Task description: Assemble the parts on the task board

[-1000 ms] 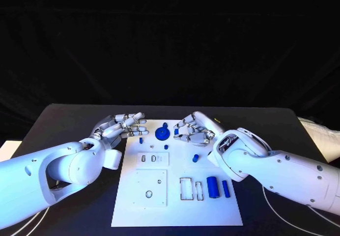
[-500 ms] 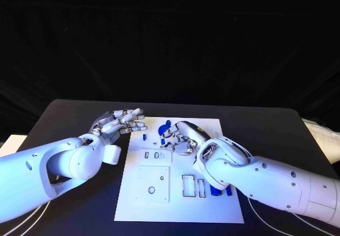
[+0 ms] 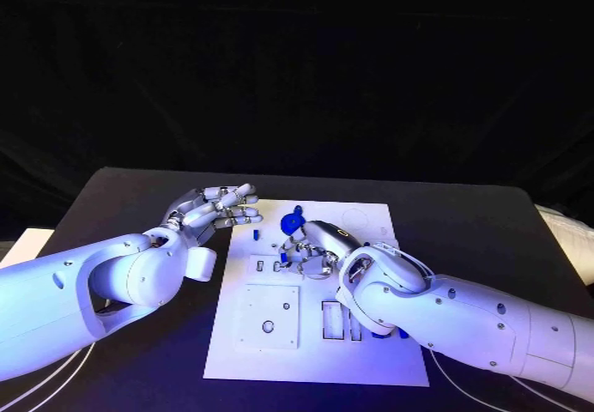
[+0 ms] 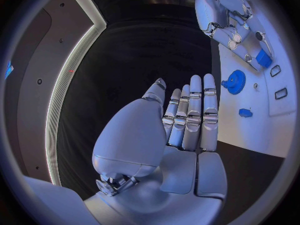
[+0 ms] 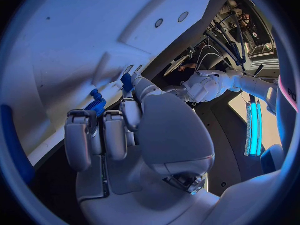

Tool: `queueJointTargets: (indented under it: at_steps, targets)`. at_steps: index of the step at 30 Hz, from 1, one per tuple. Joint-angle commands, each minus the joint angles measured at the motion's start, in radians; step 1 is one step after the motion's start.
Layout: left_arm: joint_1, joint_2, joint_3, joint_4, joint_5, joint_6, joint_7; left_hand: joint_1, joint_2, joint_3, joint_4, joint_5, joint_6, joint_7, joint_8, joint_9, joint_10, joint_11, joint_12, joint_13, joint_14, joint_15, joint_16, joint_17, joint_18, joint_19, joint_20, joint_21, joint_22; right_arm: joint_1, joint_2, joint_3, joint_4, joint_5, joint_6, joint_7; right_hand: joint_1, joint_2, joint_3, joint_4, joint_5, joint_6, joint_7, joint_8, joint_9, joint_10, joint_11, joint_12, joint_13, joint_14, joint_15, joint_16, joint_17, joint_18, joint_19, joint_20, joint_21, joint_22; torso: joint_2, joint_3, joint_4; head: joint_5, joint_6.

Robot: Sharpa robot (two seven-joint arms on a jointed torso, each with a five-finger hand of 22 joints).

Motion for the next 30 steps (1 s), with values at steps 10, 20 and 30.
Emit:
queueJointTargets:
  at_steps: [10, 20, 30]
  targets:
    - [0.001, 0.005, 0.001, 0.005, 0.005, 0.017, 0.013, 0.013, 0.0, 0.001, -0.007, -0.004, -0.004, 0.001, -0.004, 0.0, -0.005, -0.002, -0.005, 0.0, -0.004, 0.001, -0.006, 0.001, 0.01, 0.008, 0.001, -0.004, -0.001, -0.004, -0.003, -0.003, 0.008, -0.043, 0.091, -0.035, -0.011, -0.007, 0.006, -0.005, 0.004, 0.02, -0.01, 0.004, 0.002, -0.007, 0.0, -0.006, -0.195, 0.065, -0.004, -0.005, 0.067, -0.007, -0.007, 0.002, -0.004, 0.107, 0.0, 0.001, -0.0019, 0.007, -0.007]
    - [0.001, 0.006, 0.001, 0.006, 0.005, 0.019, 0.012, 0.013, 0.0, 0.001, -0.007, -0.004, -0.004, 0.001, -0.004, 0.0, -0.005, -0.002, -0.005, 0.0, -0.004, 0.001, -0.006, 0.001, 0.01, 0.008, 0.001, -0.004, -0.001, -0.005, -0.004, -0.005, 0.013, -0.088, 0.121, -0.074, -0.022, -0.021, 0.004, -0.008, -0.001, 0.014, -0.006, -0.001, 0.0, -0.012, 0.003, -0.017, -0.201, 0.064, -0.003, -0.009, 0.062, -0.006, -0.011, 0.004, -0.007, 0.102, 0.001, 0.0, -0.0012, 0.007, -0.006]
    - [0.001, 0.006, 0.001, 0.006, 0.005, 0.015, 0.016, 0.015, 0.002, 0.004, -0.01, -0.004, -0.005, 0.002, -0.005, 0.0, -0.006, -0.002, -0.006, 0.0, -0.004, 0.001, -0.007, 0.004, 0.01, 0.008, 0.001, -0.005, -0.001, -0.005, -0.007, -0.006, 0.015, -0.121, 0.128, -0.11, -0.032, -0.037, 0.005, -0.011, 0.001, 0.0, 0.0, -0.012, -0.004, -0.026, 0.008, -0.05, -0.22, 0.062, 0.001, -0.017, 0.051, -0.004, -0.016, 0.006, -0.012, 0.094, 0.001, -0.0002, -0.0006, 0.007, -0.008]
